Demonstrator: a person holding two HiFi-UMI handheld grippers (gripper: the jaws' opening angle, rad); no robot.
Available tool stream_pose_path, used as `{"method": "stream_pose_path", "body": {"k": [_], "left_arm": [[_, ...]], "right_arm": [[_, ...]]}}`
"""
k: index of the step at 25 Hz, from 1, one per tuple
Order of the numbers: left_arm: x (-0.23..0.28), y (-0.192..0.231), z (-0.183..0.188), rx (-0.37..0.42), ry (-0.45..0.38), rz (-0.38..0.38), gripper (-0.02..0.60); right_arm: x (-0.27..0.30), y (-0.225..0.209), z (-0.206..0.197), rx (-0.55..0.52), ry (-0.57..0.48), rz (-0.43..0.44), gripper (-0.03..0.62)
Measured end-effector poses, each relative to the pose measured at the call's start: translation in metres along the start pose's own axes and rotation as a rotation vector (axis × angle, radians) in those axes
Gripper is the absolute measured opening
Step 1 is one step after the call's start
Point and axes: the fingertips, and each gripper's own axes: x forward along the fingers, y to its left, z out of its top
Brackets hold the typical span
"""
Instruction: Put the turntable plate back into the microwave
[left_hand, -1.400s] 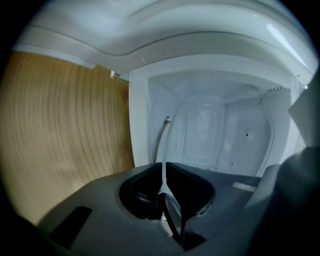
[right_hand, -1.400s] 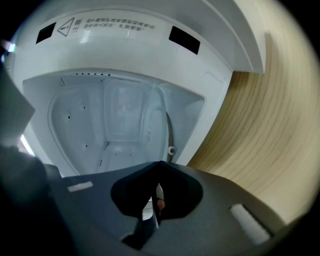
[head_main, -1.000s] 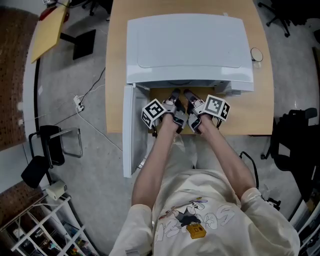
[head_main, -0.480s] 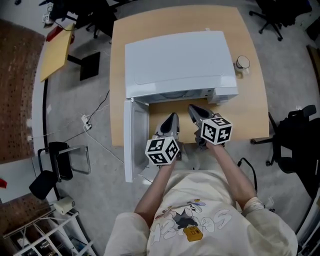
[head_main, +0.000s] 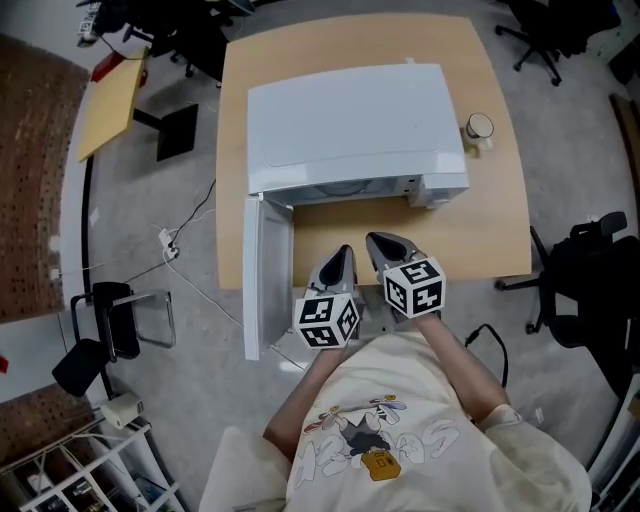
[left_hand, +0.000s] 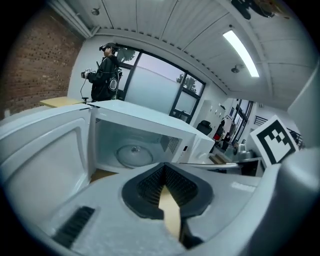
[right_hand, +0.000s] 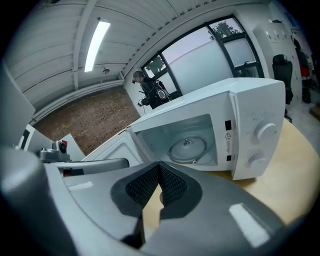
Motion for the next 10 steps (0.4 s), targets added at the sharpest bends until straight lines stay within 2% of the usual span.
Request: {"method": "stream_pose_path", "body": {"k": [5,10], "left_arm": [[0.002,0.007,-0.008,-0.029,0.014,0.013,0.001],[0.001,0.009,-0.013,-0.047,0.03,0.008,0.002]], "right_arm": [[-0.003,-0.005,0.001,-0.019,0.01,-0.028,0.006],[-0.002,0.001,-0.011,-0.021,0.06,-0.008,0.007]]}}
